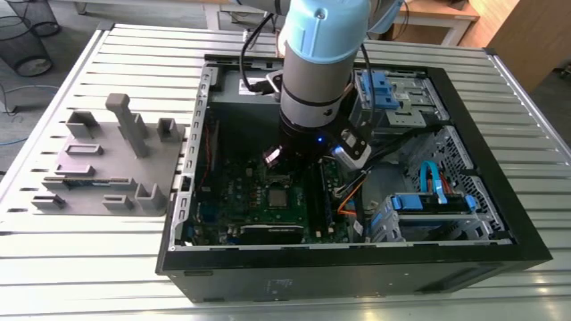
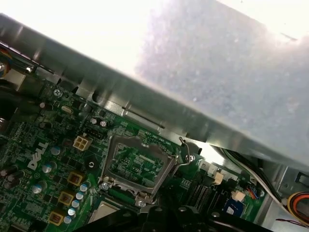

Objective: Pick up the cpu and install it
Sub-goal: 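Close the cpu cover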

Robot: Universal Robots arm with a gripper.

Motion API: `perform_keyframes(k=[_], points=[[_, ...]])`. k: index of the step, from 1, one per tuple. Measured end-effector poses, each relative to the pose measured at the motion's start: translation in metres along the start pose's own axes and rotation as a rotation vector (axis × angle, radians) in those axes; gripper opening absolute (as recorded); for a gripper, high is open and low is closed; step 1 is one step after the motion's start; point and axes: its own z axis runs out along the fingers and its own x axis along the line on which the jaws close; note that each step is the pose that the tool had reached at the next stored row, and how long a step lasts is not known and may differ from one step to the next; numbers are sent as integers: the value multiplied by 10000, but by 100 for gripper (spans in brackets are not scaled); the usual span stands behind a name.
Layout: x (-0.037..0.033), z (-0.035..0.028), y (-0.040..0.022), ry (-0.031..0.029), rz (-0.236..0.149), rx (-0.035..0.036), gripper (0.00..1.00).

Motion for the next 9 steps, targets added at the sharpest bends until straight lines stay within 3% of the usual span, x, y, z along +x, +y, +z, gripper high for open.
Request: perform_keyframes(k=[9], points=[[-4, -92, 3, 0, -6, 0, 11]])
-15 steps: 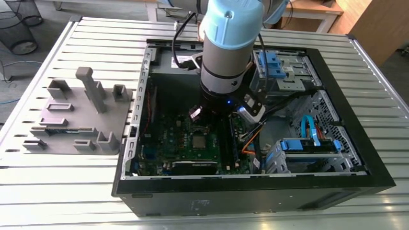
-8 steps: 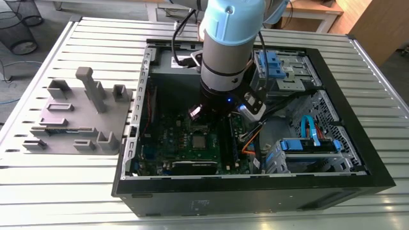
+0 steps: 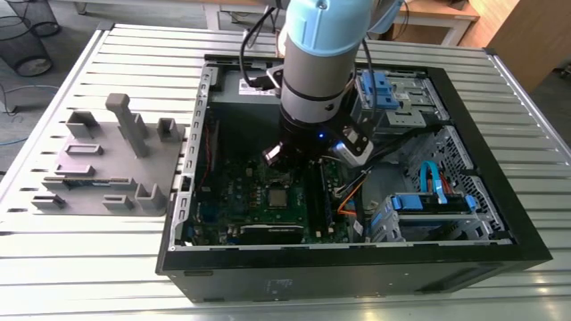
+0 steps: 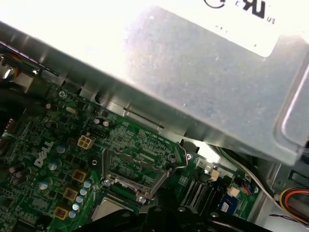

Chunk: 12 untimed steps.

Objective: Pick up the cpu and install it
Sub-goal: 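Close the cpu cover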

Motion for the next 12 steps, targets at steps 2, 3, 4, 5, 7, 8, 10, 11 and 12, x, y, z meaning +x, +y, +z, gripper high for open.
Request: perform_keyframes(k=[2, 3, 4, 5, 7, 8, 10, 11, 12], points=[[-1, -16, 1, 0, -1, 0, 11], [-1, -24, 1, 0, -1, -1, 11], [-1, -31, 1, 0, -1, 0, 11], [-1, -39, 1, 1, -2, 0, 11], [-2, -53, 1, 0, -2, 0, 11], [-2, -60, 1, 0, -2, 0, 11], [-2, -73, 2, 1, -3, 0, 11], [-2, -80, 2, 1, -3, 0, 11], [-2, -86, 2, 1, -3, 0, 11]])
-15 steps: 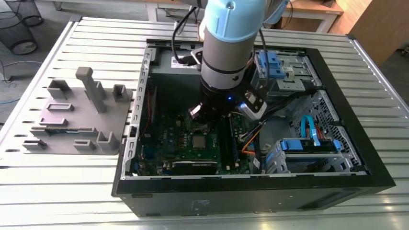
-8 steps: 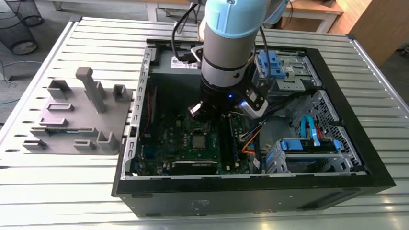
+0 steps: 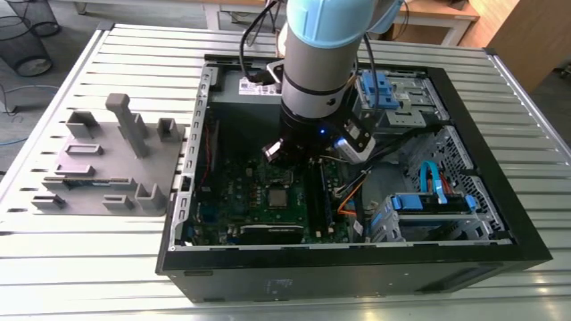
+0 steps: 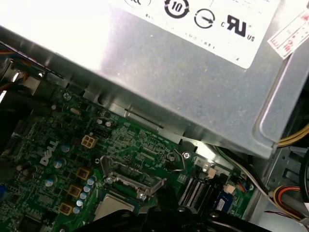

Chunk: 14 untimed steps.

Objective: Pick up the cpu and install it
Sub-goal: 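Close the cpu cover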

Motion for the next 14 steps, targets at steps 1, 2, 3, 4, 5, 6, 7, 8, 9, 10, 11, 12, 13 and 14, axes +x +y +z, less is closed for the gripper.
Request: perform_keyframes(k=[1, 2, 3, 4, 5, 6, 7, 8, 9, 10, 11, 12, 13, 14], points=[[0, -6, 0, -1, 0, 0, 11], [0, -12, 0, 0, -1, 0, 11], [-1, -18, 0, -1, -1, -1, 11], [-1, -24, 0, -1, -2, 0, 11], [0, -29, 0, -1, -3, 0, 11], [-1, -35, 0, -1, -4, 0, 11], [-1, -41, -1, -1, -6, -1, 11], [-1, -48, -1, 0, -7, 0, 11], [-1, -55, -1, -1, -9, -1, 11], [-1, -64, 0, 0, -11, -1, 11], [-1, -72, 0, 0, -12, 0, 11], [-2, -81, 1, 0, -14, -1, 11], [-2, -90, 1, 0, -16, -1, 11], [-2, -99, 1, 1, -17, 0, 11]])
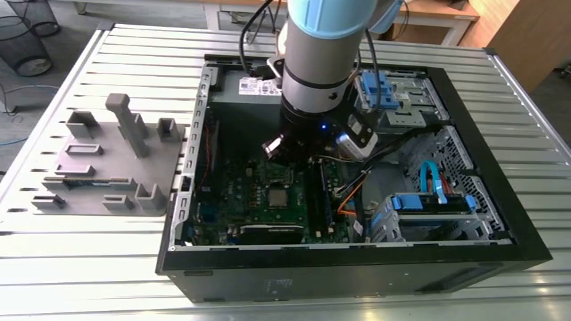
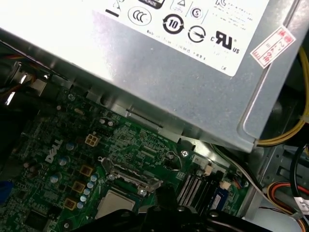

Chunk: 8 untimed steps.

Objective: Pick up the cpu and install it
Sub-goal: 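Close the cpu cover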

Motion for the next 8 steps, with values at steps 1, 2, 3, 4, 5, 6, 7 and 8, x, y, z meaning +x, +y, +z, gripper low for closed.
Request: perform_keyframes(k=[1, 2, 3, 4, 5, 6, 7, 8], points=[[0, -8, 0, -1, -2, -1, 11], [-1, -16, 1, -1, -4, -1, 11], [-1, -25, 1, 0, -5, -1, 11], [-1, -31, 1, 0, -7, 0, 11], [-2, -30, 1, -3, -7, -2, 11], [-2, -30, 1, -2, -8, -2, 11], [-3, -30, 1, -3, -8, -3, 11], [-3, -29, 2, -2, -8, -3, 11]])
